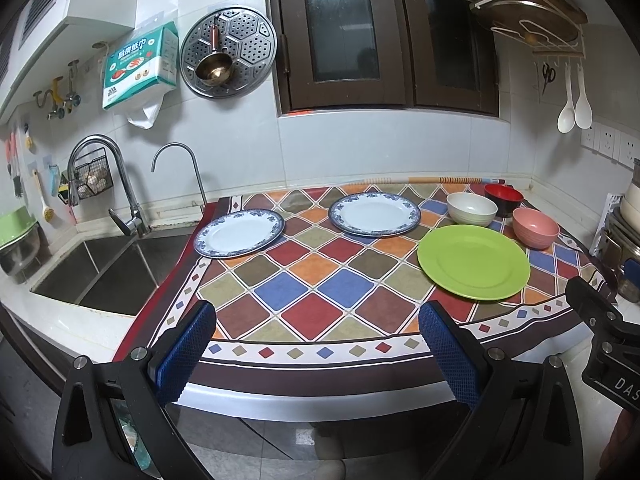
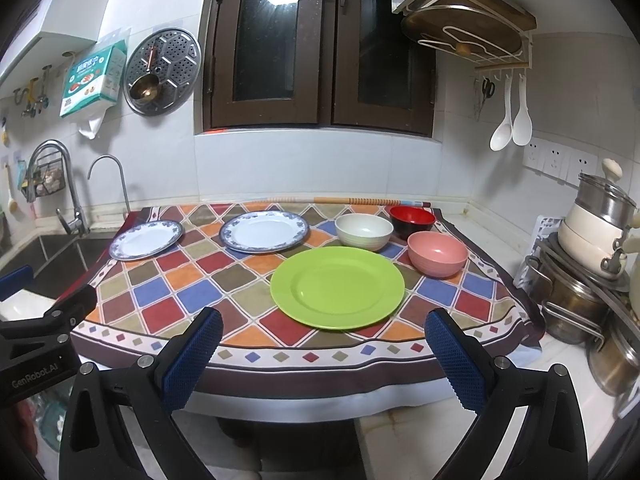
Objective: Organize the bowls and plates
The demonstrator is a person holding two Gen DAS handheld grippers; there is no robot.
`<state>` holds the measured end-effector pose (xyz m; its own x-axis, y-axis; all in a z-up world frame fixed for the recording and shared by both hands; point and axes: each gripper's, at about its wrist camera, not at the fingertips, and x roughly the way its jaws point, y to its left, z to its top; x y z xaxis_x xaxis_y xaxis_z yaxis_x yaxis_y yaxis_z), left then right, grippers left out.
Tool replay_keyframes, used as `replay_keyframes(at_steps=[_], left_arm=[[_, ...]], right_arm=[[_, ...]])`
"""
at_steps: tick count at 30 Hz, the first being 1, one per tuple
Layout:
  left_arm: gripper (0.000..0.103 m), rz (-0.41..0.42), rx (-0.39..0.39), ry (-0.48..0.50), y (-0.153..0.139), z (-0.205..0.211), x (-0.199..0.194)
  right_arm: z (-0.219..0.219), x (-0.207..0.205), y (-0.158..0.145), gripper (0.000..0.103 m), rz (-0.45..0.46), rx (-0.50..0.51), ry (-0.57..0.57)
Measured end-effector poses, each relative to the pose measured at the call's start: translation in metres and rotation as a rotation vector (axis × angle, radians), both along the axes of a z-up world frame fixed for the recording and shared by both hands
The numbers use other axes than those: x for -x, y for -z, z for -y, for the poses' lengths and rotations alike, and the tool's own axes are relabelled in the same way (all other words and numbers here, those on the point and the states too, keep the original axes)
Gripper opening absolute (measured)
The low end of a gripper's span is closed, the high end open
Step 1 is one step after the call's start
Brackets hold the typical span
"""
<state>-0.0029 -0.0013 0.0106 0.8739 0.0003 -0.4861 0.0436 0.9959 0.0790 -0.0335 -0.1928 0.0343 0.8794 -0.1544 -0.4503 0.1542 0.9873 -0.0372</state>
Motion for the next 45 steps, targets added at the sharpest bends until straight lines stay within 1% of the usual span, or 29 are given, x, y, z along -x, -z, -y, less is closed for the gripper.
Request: replay_keyframes(at_steps=[10, 23, 32, 38, 45], left_arm=[[0.103, -0.001, 0.000, -0.006, -0.003, 0.006, -0.003], [0.103, 0.002, 0.005, -0.015, 0.004, -0.001, 0.000], [0.103, -0.010, 0.009, -0.019, 0.009, -0.004, -0.001], [0.103, -0.033, 0.011, -0.017, 0.013, -0.004, -0.008], [0.103, -0.090, 0.009, -0.002, 0.024, -0.005, -0.029]], right_arm=[[-0.002, 0.000, 0.001, 0.102, 0.001, 0.002, -0.001], [-0.005, 0.000, 0.002, 0.102, 0.002, 0.009, -0.003], [-0.008, 0.000, 0.002, 0.102, -0.006, 0.017, -0.007], [-0.011, -0.004, 0.005, 0.102, -0.018, 0.021, -0.008], [-0.014, -0.014, 0.012, 0.102, -0.057, 0.015, -0.009]])
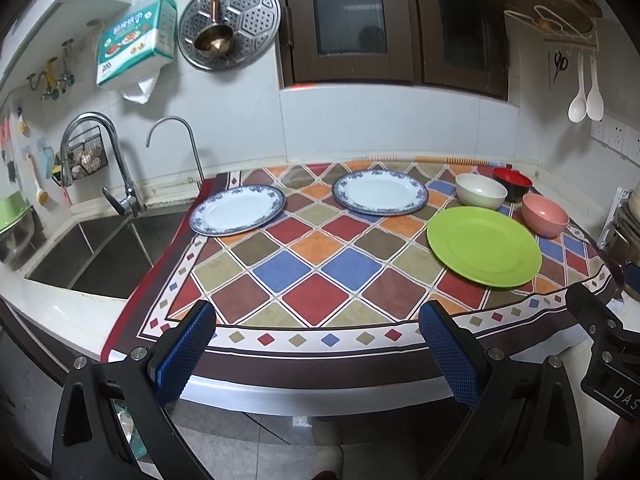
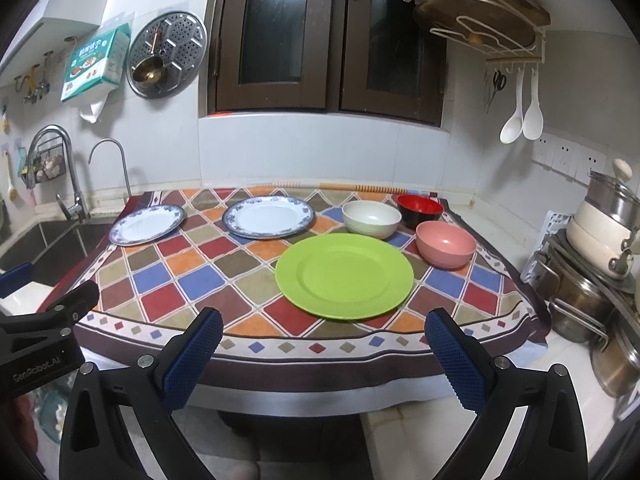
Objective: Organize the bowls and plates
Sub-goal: 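Reach both grippers to the green plate rim and close on it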
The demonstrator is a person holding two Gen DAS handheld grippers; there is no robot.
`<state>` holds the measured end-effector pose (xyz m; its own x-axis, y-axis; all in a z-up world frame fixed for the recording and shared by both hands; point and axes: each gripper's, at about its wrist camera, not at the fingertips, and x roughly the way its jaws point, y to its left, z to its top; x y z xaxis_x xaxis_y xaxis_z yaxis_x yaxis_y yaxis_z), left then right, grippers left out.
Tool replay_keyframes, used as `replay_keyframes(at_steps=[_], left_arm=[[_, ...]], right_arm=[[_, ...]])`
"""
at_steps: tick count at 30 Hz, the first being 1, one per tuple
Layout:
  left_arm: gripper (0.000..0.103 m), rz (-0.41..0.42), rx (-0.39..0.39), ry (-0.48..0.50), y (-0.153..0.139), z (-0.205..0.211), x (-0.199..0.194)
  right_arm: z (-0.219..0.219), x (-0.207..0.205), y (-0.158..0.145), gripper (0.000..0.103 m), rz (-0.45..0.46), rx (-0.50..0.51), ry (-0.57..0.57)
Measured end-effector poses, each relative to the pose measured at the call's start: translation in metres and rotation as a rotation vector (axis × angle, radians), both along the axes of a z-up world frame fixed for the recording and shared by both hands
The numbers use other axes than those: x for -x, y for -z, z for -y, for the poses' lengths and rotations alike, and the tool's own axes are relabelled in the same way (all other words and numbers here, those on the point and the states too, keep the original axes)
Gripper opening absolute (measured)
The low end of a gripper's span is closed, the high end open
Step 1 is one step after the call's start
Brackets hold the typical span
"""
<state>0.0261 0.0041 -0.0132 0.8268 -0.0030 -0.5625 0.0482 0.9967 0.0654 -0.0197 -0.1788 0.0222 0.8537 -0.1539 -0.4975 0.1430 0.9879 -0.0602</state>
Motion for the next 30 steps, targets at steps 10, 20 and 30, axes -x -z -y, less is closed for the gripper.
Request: replay_keyframes(at_steps=[10, 20, 30], left_arm=[[0.103, -0.069, -0.007, 0.083, 0.014, 0.005, -0.061], [0.102, -0.091, -0.027, 0.239, 0.016, 0.017, -0.143], [0.094, -0.166, -0.014, 0.413, 0.029, 0.053, -0.202]], right_arm=[[-0.001, -0.036, 0.017, 0.102, -0.077, -0.025, 0.047], [0.002, -0.100, 0.025, 0.102, -0.117, -0.050, 0.161], [0.019, -0.144, 0.034, 0.102, -0.159, -0.085, 0.350]])
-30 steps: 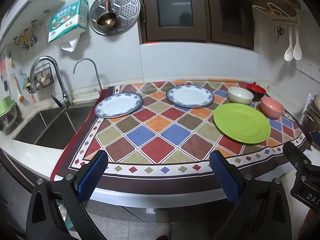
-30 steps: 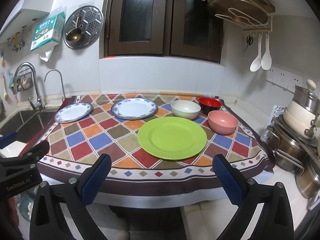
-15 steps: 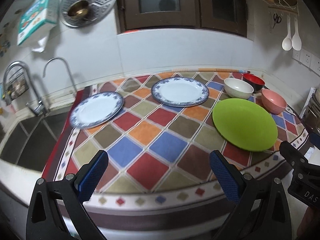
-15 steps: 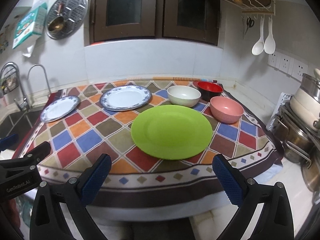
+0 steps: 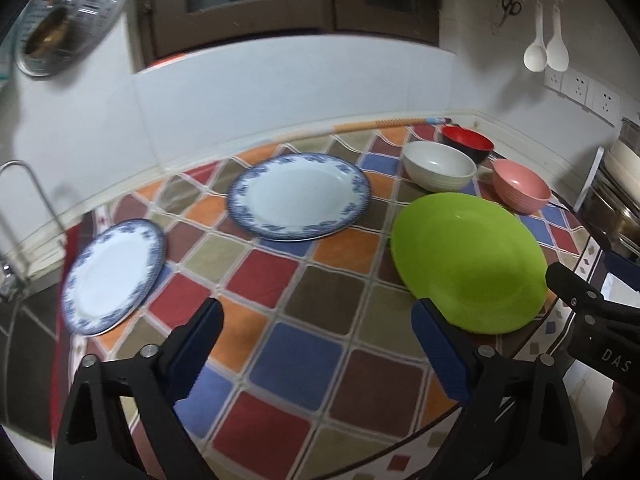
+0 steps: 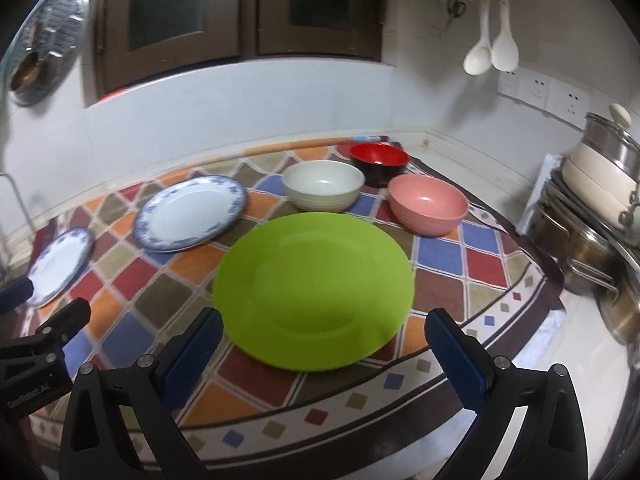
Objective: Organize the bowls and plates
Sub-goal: 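Reach both grippers to the green plate rim and close on it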
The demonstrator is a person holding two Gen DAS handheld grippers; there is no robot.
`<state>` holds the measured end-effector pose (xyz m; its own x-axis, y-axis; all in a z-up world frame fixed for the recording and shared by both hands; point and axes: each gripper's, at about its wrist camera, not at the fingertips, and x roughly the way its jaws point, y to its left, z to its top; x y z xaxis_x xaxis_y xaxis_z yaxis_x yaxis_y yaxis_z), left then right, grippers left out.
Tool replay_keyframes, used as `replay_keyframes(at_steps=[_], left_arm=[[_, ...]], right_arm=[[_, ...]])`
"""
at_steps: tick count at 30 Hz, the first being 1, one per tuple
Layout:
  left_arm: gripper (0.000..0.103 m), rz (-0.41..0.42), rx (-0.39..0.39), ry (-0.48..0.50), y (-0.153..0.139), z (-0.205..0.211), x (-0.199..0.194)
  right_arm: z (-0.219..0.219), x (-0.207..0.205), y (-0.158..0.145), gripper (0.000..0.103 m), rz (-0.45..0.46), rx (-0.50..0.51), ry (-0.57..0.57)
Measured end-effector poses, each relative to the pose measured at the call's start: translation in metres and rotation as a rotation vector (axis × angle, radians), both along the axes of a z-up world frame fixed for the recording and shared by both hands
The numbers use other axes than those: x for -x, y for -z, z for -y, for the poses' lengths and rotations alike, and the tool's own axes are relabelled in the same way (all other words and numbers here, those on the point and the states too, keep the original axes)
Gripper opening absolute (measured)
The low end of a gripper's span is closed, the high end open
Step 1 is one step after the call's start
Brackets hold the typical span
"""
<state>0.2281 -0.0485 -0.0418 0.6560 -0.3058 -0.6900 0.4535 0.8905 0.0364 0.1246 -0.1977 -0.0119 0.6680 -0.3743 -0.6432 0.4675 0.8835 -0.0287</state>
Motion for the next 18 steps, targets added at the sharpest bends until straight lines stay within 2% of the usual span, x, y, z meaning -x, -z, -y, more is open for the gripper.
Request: replay_keyframes(at_steps=[10, 12, 18], left_arm=[[0.086, -0.123, 0.001, 0.015, 0.024, 0.066, -0.039], [0.080, -0.144, 0.003, 0.007, 0.029, 0.077, -0.047], [0.073, -0.208, 0.001, 0.003, 0.048, 0.106, -0.069]], right_arm=[[0.053, -0.032, 0.012, 0.102, -0.043, 0.033, 0.041], [0.066, -0.039, 0.018, 0.102, -0.054, 0.034, 0.044], [0.101, -0.063, 0.041, 0.094, -0.096, -0.012, 0.031]])
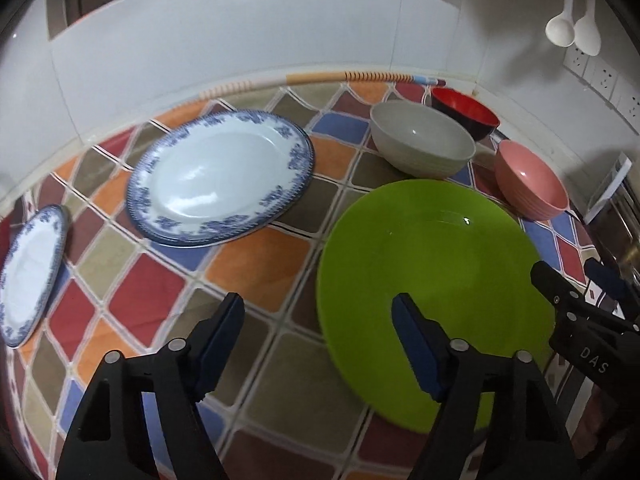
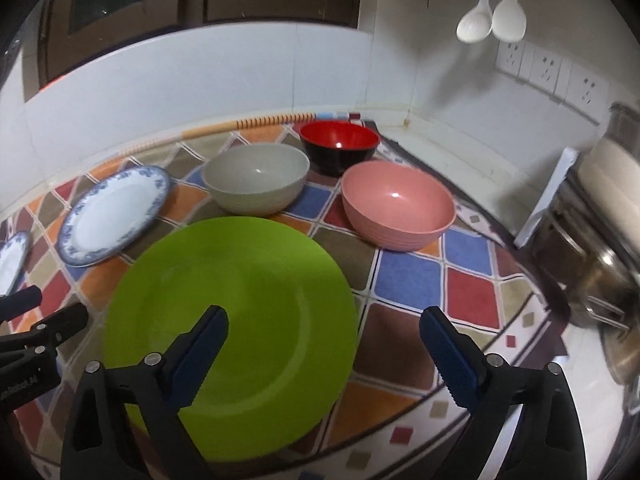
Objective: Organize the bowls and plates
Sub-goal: 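Reach both grippers to the green plate rim and close on it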
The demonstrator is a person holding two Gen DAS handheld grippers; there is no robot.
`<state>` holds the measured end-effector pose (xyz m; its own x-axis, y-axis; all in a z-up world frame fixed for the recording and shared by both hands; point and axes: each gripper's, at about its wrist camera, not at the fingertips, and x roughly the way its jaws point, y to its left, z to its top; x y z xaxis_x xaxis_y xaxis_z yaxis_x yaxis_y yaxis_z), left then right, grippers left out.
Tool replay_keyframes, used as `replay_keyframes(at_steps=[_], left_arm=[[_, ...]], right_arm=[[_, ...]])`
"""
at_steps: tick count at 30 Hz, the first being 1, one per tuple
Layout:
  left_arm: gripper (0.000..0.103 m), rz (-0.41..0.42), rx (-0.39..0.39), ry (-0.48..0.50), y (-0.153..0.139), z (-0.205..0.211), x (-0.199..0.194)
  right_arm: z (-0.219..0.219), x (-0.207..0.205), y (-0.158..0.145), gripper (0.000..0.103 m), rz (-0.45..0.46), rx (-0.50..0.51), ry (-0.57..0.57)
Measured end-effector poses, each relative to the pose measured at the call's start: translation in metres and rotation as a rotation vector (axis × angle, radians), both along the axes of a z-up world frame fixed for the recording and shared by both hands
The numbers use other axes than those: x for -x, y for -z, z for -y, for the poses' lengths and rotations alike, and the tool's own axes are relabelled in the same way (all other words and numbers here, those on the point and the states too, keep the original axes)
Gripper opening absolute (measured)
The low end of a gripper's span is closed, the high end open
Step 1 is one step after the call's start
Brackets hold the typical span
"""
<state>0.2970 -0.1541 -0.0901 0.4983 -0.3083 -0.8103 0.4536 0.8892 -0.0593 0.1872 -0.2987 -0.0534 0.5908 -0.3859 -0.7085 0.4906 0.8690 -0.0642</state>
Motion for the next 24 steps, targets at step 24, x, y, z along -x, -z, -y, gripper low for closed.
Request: replay_keyframes(at_steps=[24], left_arm=[[0.046, -0.125, -0.002, 0.026, 0.033, 0.031, -0.026]], right_arm=[[0.043, -0.031, 0.046, 0.055, -0.103, -0.162, -0.018]])
